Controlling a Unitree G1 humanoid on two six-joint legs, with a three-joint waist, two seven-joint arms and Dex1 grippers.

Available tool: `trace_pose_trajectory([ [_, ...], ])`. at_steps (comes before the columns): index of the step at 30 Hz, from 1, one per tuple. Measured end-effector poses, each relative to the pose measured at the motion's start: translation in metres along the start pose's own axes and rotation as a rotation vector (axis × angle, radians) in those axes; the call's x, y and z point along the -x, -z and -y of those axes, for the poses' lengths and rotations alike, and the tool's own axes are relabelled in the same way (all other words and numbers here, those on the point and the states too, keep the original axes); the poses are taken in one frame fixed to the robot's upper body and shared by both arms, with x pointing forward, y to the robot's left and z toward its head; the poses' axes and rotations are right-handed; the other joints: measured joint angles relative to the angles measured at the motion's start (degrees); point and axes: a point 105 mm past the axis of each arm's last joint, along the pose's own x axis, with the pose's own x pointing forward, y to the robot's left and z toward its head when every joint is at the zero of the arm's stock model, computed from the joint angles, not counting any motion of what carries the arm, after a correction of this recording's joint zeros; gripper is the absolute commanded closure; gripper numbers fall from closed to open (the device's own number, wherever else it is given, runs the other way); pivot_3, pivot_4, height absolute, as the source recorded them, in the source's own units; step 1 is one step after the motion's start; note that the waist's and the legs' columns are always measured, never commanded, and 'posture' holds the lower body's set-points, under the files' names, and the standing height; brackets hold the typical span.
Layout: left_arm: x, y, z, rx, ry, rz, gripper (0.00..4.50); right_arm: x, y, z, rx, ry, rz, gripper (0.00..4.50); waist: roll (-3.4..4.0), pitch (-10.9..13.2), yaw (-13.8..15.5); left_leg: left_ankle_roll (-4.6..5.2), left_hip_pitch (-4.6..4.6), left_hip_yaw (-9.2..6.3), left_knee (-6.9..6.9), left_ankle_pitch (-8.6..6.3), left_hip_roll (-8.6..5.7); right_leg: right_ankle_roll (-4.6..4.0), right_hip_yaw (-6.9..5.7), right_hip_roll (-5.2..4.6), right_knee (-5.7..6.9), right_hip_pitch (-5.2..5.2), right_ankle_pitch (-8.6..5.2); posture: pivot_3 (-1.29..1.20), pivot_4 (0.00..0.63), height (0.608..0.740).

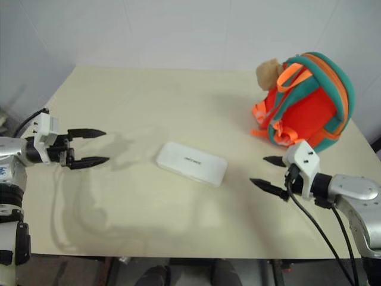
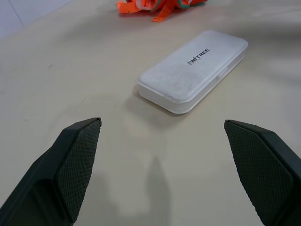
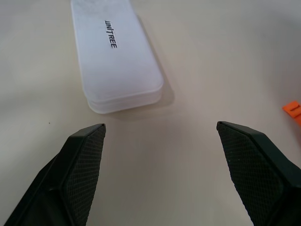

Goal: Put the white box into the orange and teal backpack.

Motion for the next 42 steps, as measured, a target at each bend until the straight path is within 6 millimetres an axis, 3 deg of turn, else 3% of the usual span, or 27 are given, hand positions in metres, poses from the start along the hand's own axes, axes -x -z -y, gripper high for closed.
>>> trace_pose_trajectory([
  [11, -0.015, 0.0, 0.003, -0.002, 0.032, 0.039, 0.02, -0.009, -0.012, -0.001, 0.025, 0.019, 0.01, 0.0, 0.0, 0.0, -0.1, -0.03, 0.02, 0.0, 0.01, 0.02, 0.01, 0.0, 0.0, 0.01, 0.03, -0.01, 0.0, 0.0, 0.15, 0.74],
  [19, -0.016, 0.0, 0.003, -0.003, 0.031, 0.042, 0.02, -0.011, -0.017, -0.003, 0.035, 0.006, 0.004, 0.0, 0.0, 0.0, 0.0, -0.03, 0.0, -0.01, -0.01, 0.02, 0.0, 0.01, 0.0, -0.01, 0.02, 0.0, 0.0, 0.0, 0.15, 0.74],
  [23, -0.017, 0.001, 0.003, -0.003, 0.034, 0.031, 0.87, -0.018, -0.016, -0.008, 0.044, -0.013, -0.027, 0.88, 0.0, 0.0, 0.0, -0.03, 0.01, -0.01, 0.01, 0.02, 0.0, 0.01, 0.0, -0.01, 0.0, -0.01, 0.0, 0.0, 0.15, 0.74],
  [33, -0.034, 0.013, -0.004, 0.041, 0.029, -0.043, 3.97, -0.026, -0.015, -0.009, 0.039, 0.061, -0.018, 4.27, -0.01, 0.0, 0.1, -0.03, -0.02, -0.02, 0.01, 0.02, -0.02, 0.02, -0.02, 0.0, 0.15, -0.01, 0.01, 0.0, 0.15, 0.74],
  [35, -0.04, 0.014, -0.006, 0.038, 0.03, -0.052, 4.5, -0.028, -0.013, -0.008, 0.046, 0.08, -0.033, 4.38, 0.0, 0.0, 0.1, -0.03, -0.02, -0.02, 0.0, 0.02, -0.02, 0.02, -0.02, 0.0, 0.16, -0.01, 0.01, 0.0, 0.15, 0.74],
  [42, -0.071, 0.024, 0.0, 0.058, 0.103, -0.103, 4.5, -0.04, 0.004, -0.01, 0.043, 0.106, -0.096, 4.38, -0.01, 0.0, 0.0, -0.03, -0.02, -0.02, 0.03, 0.02, -0.05, 0.02, -0.02, 0.0, 0.17, -0.01, 0.01, 0.0, 0.15, 0.74],
])
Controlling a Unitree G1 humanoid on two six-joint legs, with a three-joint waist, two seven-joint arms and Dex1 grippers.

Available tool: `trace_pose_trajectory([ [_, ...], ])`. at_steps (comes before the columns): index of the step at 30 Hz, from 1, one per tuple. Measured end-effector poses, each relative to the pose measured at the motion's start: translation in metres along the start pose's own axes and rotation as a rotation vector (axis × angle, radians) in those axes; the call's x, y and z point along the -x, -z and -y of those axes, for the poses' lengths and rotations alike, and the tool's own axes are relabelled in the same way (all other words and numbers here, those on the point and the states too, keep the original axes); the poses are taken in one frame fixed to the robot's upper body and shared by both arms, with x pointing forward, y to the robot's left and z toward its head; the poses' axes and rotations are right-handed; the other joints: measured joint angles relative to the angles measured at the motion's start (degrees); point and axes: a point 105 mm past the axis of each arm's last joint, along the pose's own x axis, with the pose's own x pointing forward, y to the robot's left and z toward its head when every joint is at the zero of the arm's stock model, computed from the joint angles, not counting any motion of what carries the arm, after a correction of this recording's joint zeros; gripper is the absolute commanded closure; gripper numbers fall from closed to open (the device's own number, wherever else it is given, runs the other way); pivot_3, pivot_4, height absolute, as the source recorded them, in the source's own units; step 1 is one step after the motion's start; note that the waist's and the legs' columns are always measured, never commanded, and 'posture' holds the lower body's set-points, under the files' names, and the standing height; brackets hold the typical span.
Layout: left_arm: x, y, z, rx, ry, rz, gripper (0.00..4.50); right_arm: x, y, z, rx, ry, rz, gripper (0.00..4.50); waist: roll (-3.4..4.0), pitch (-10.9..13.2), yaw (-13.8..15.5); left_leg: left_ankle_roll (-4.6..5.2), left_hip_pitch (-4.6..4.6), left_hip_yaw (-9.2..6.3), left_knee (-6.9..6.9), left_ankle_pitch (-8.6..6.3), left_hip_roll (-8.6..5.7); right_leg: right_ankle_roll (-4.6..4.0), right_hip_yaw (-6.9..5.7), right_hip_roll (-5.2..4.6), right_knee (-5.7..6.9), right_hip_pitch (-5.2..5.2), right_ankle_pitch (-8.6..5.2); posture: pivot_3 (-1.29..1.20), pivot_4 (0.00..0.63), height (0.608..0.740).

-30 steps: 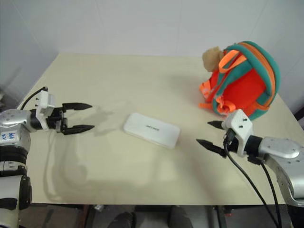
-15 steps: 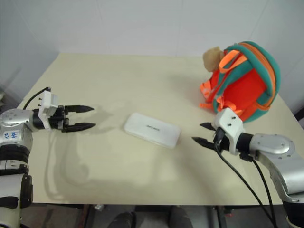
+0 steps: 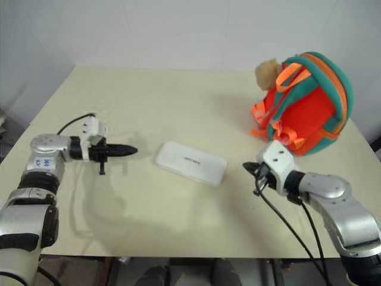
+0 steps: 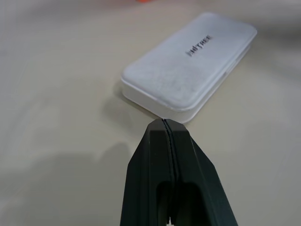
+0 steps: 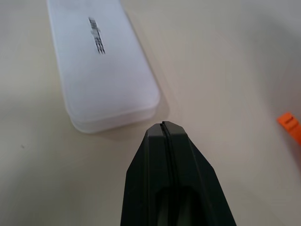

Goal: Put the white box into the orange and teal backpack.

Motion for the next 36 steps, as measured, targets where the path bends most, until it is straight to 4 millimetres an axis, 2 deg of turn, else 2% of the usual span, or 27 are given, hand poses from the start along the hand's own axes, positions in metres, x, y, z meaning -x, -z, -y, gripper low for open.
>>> trace_pose_trajectory([
  [5, -0.021, 0.004, -0.001, 0.0, 0.003, -0.038, 4.5, -0.013, 0.017, -0.006, -0.012, 0.021, -0.058, 4.38, -0.02, 0.0, -0.1, 0.0, 0.0, 0.0, 0.01, 0.0, -0.02, 0.01, 0.01, -0.01, 0.02, -0.01, 0.0, 0.0, 0.15, 0.74],
  [8, -0.026, 0.008, -0.001, 0.004, 0.0, -0.05, 4.5, -0.018, 0.019, -0.009, -0.009, 0.02, -0.065, 4.38, -0.02, 0.0, -0.2, 0.0, 0.0, 0.0, -0.02, 0.0, 0.01, 0.01, 0.01, 0.01, 0.04, -0.03, 0.0, 0.0, 0.15, 0.74],
  [11, -0.033, 0.01, -0.005, 0.01, -0.033, -0.061, 4.5, -0.025, 0.02, -0.004, -0.002, 0.051, -0.072, 4.38, -0.02, 0.0, -0.1, 0.0, 0.0, 0.0, 0.03, 0.0, -0.01, 0.01, 0.0, 0.0, 0.03, -0.02, 0.0, 0.0, 0.15, 0.74],
  [16, -0.04, 0.015, -0.008, 0.022, -0.069, -0.09, 4.5, -0.036, 0.025, -0.011, -0.009, 0.034, -0.087, 4.38, -0.02, 0.0, 0.0, 0.0, -0.02, 0.0, 0.03, 0.0, -0.02, 0.01, 0.0, 0.0, 0.06, -0.02, 0.01, 0.0, 0.15, 0.74],
  [23, -0.054, 0.013, -0.004, 0.009, -0.046, -0.074, 4.5, -0.051, 0.016, -0.018, -0.001, 0.003, -0.058, 4.38, -0.02, 0.0, 0.0, 0.0, -0.02, 0.0, 0.03, 0.0, -0.02, 0.02, 0.0, 0.0, 0.07, -0.03, 0.01, 0.0, 0.15, 0.74],
  [36, -0.053, 0.013, 0.005, 0.002, 0.035, -0.085, 4.5, -0.061, 0.015, -0.015, 0.016, -0.005, -0.071, 4.38, -0.02, 0.0, -0.2, 0.0, -0.02, 0.0, 0.03, 0.0, -0.02, 0.02, -0.02, 0.0, 0.07, -0.03, 0.01, 0.0, 0.15, 0.74],
])
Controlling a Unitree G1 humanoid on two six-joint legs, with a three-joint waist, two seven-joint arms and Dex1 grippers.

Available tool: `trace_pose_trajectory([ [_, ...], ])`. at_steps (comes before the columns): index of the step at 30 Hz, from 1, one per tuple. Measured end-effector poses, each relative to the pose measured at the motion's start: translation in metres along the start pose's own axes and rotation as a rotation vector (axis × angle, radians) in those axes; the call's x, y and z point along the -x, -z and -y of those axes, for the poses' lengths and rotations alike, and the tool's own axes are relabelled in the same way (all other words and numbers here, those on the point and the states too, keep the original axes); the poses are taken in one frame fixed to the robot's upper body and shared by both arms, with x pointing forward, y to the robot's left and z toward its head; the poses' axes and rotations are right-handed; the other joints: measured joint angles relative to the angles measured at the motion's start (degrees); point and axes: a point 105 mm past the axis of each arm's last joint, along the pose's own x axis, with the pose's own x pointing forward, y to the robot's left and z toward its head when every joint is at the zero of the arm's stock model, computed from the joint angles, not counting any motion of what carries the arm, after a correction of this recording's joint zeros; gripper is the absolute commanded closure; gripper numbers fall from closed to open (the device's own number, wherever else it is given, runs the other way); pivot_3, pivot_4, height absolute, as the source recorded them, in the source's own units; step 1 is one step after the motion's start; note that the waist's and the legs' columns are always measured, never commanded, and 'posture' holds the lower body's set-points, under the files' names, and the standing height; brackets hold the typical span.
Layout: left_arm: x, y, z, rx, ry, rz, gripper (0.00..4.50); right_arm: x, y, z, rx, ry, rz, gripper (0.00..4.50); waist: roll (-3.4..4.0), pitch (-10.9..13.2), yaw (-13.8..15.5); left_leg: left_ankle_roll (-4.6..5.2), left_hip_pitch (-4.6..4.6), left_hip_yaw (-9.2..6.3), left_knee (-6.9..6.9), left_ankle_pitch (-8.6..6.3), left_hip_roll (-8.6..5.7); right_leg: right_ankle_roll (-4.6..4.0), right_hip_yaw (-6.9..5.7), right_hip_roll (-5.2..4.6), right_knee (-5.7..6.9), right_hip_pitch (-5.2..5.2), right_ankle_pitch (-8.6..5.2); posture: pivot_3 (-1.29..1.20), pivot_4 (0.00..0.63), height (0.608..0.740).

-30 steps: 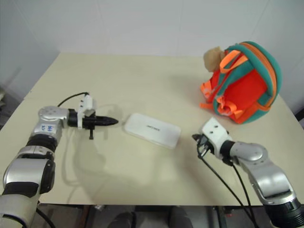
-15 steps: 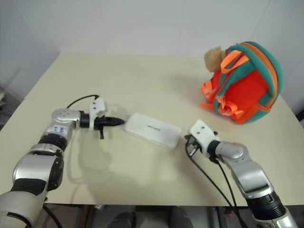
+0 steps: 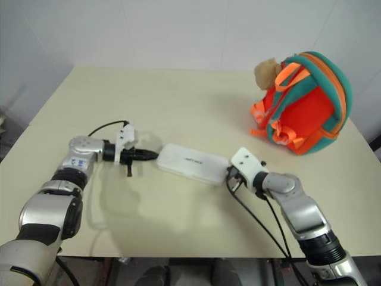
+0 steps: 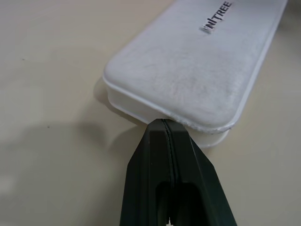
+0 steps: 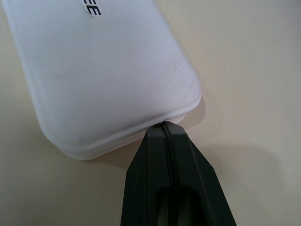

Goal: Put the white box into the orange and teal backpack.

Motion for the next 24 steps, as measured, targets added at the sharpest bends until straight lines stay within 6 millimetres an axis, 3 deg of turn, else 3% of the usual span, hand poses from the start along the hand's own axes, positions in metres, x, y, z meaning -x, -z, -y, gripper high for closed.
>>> trace_pose_trajectory([
  [6, 0.003, 0.0, 0.006, -0.033, 0.043, -0.013, 4.5, 0.001, 0.001, -0.004, 0.022, -0.043, -0.01, 4.38, 0.0, 0.0, 0.0, 0.0, 0.0, 0.0, 0.0, 0.0, 0.0, 0.0, 0.0, 0.0, -0.01, 0.01, 0.0, 0.0, 0.15, 0.74],
  [24, 0.014, 0.012, 0.055, -0.009, 0.19, -0.077, 4.5, 0.014, -0.002, -0.013, 0.084, -0.173, -0.042, 4.38, 0.01, 0.0, 0.0, 0.0, 0.04, 0.0, -0.01, 0.0, 0.05, -0.01, 0.0, 0.0, -0.01, 0.03, 0.0, 0.0, 0.15, 0.74],
])
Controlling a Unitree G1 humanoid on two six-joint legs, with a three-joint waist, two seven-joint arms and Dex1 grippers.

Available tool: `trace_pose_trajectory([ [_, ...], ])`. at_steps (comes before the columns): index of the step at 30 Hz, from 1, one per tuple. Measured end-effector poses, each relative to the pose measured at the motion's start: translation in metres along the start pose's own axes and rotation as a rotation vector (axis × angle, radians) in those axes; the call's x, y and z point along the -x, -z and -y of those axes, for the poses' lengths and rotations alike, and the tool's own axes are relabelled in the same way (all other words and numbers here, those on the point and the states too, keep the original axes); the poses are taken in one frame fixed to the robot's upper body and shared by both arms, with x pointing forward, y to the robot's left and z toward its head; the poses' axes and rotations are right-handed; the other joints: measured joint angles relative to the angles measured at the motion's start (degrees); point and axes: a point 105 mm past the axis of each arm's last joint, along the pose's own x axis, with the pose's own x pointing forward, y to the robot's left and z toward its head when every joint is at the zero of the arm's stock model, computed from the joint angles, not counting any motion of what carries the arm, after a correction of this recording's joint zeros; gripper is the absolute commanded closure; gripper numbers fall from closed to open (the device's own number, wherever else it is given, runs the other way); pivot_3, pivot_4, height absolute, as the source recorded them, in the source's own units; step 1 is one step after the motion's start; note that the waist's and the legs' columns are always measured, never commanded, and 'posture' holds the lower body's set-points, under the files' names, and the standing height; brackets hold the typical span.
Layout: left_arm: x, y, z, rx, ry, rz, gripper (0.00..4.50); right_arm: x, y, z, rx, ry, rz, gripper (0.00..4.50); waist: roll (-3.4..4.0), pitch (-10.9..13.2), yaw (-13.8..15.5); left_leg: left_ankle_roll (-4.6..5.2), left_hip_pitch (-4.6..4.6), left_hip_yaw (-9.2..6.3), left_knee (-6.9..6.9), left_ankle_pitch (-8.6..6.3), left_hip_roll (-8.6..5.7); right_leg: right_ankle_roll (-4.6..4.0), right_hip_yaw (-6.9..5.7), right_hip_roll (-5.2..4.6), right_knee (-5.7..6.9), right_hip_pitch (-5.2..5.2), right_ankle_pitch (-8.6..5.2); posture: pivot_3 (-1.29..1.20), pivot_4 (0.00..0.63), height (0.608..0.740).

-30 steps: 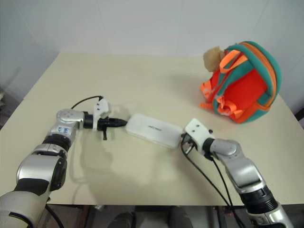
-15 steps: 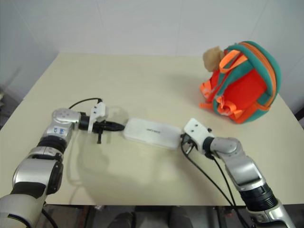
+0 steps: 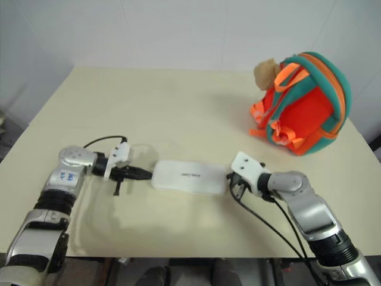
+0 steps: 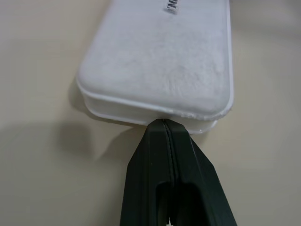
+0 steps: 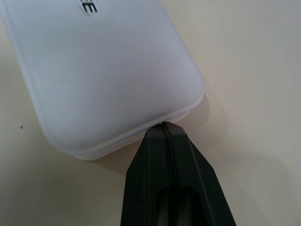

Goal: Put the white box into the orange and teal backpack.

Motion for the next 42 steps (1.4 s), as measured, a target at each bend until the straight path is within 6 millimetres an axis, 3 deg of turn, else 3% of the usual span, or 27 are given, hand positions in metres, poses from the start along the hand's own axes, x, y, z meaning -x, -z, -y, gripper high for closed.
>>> trace_pose_trajectory([
  [9, 0.0, -0.001, 0.014, 0.048, 0.012, -0.043, 4.5, 0.0, 0.0, -0.002, 0.005, -0.018, -0.003, 4.38, 0.0, 0.0, 0.1, 0.0, 0.04, 0.0, 0.02, 0.0, 0.0, -0.03, 0.0, 0.0, -0.14, 0.01, -0.02, 0.0, 0.15, 0.74],
  [36, 0.014, 0.009, 0.007, 0.072, -0.064, -0.088, 4.5, 0.008, 0.009, -0.017, 0.05, -0.094, -0.027, 4.38, 0.0, 0.0, 0.1, -0.02, 0.04, 0.0, 0.02, 0.01, 0.0, -0.04, 0.0, 0.0, -0.17, 0.01, -0.02, 0.0, 0.15, 0.74],
  [42, 0.037, -0.026, -0.015, 0.011, -0.16, 0.025, 4.5, 0.008, 0.009, -0.017, 0.051, -0.094, -0.026, 4.38, 0.0, 0.0, 0.1, -0.02, 0.03, 0.0, 0.01, 0.01, -0.01, -0.03, -0.01, -0.02, -0.21, 0.01, -0.02, 0.0, 0.15, 0.74],
])
